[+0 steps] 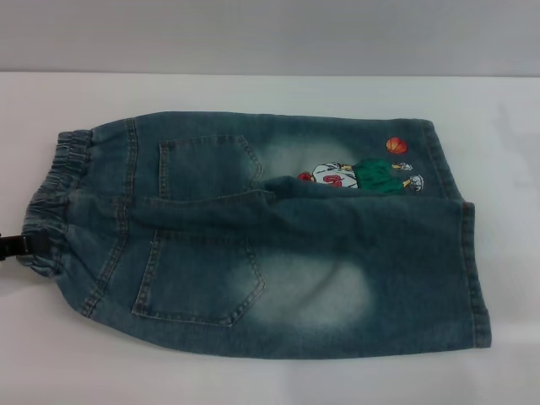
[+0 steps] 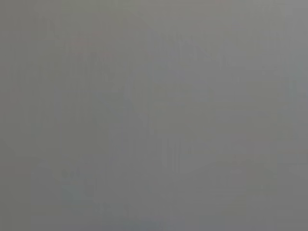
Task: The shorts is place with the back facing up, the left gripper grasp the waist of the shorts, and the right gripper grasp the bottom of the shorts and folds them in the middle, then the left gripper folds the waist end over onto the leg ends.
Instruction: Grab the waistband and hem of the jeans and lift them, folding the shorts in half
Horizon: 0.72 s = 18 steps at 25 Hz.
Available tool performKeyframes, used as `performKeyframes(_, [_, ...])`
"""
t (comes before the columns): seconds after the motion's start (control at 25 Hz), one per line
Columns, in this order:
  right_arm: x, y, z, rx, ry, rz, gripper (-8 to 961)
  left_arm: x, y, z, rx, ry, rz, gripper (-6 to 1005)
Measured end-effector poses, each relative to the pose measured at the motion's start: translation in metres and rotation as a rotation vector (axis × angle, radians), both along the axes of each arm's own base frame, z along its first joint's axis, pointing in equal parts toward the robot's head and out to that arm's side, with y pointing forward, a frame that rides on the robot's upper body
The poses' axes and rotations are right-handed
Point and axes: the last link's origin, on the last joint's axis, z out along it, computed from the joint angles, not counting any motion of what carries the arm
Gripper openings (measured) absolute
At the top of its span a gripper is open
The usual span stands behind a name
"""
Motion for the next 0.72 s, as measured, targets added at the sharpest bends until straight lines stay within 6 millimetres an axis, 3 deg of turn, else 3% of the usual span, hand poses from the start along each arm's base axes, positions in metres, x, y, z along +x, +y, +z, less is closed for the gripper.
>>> performKeyframes(0.16, [-0.014, 0.012, 0.007, -0.099, 0.116, 0.114, 709, 0.001, 0.002, -0.001, 0.004, 0.005, -0.01, 58])
performKeyframes(0.36, [-0.058, 0.024, 0.018, -0.484, 0.207, 0.425, 711, 0.004, 0.003, -0.003, 0.009, 0.004, -0.023, 48])
performKeyframes(0.4, [-0.081, 0.025, 0.02, -0.693, 0.148, 0.548, 711, 0.004, 0.004, -0.003, 0.013, 0.006, -0.029, 49])
performKeyframes(0.44, [-0.081, 0.025, 0.02, -0.693, 0.148, 0.548, 711, 0.005, 0.004, -0.004, 0.016, 0.008, -0.034, 49])
performKeyframes(0.6, [-0.113, 0.006, 0.02, -1.119, -0.089, 0.765, 712, 0.006, 0.004, -0.004, 0.027, 0.011, -0.047, 52])
performKeyframes(0.72, [-0.111, -0.015, 0.024, -1.405, -0.29, 0.837, 711, 0.006, 0.005, -0.002, 0.047, 0.013, -0.056, 53])
